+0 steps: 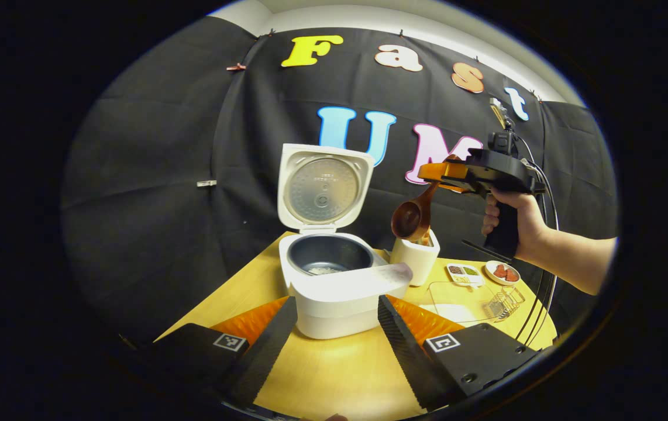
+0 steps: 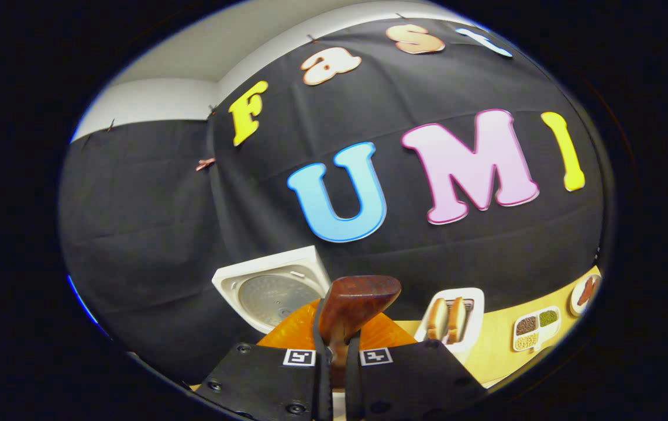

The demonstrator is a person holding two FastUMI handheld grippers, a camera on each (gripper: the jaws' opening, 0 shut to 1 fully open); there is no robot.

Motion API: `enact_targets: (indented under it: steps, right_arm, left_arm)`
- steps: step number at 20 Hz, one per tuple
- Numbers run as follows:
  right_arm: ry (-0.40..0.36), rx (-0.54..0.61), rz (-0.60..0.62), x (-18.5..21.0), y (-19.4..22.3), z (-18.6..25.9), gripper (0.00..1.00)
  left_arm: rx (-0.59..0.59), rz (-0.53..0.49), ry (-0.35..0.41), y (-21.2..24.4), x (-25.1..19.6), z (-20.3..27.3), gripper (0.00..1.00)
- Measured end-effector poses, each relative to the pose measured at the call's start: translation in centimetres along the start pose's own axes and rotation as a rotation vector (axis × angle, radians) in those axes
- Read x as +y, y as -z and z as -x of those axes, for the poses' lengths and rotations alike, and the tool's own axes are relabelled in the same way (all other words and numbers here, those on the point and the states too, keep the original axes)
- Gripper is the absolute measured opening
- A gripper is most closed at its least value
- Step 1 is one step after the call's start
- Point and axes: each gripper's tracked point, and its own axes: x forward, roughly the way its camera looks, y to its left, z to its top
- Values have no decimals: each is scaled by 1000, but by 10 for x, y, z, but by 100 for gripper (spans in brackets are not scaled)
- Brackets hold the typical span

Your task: Close the left gripper, press the button to open the rice cooker; take a wooden spoon from the chopstick holder with the right hand, scoop a spoonful of rice and pour it into the rice cooker, then put the wooden spoon back into the chopstick holder.

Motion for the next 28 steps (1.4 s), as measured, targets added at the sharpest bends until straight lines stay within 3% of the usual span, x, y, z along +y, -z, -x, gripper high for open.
enact_targets:
  steps: [3,13,21,28]
  right_arm:
    - [54,13,-62,-52,-11,38,13]
    - [288,27,-15,-225,-20,162,13]
    - [413,69,-67,-328,11,202,13]
    - [446,162,-48,-368,66,212,13]
  left_arm:
    - [13,9,41,2,-32,-12,96]
    - [83,-18,122,26,-137,-24,96]
    - [141,4,41,42,-148,-16,96]
    - [137,-5,-31,36,-147,-12,96]
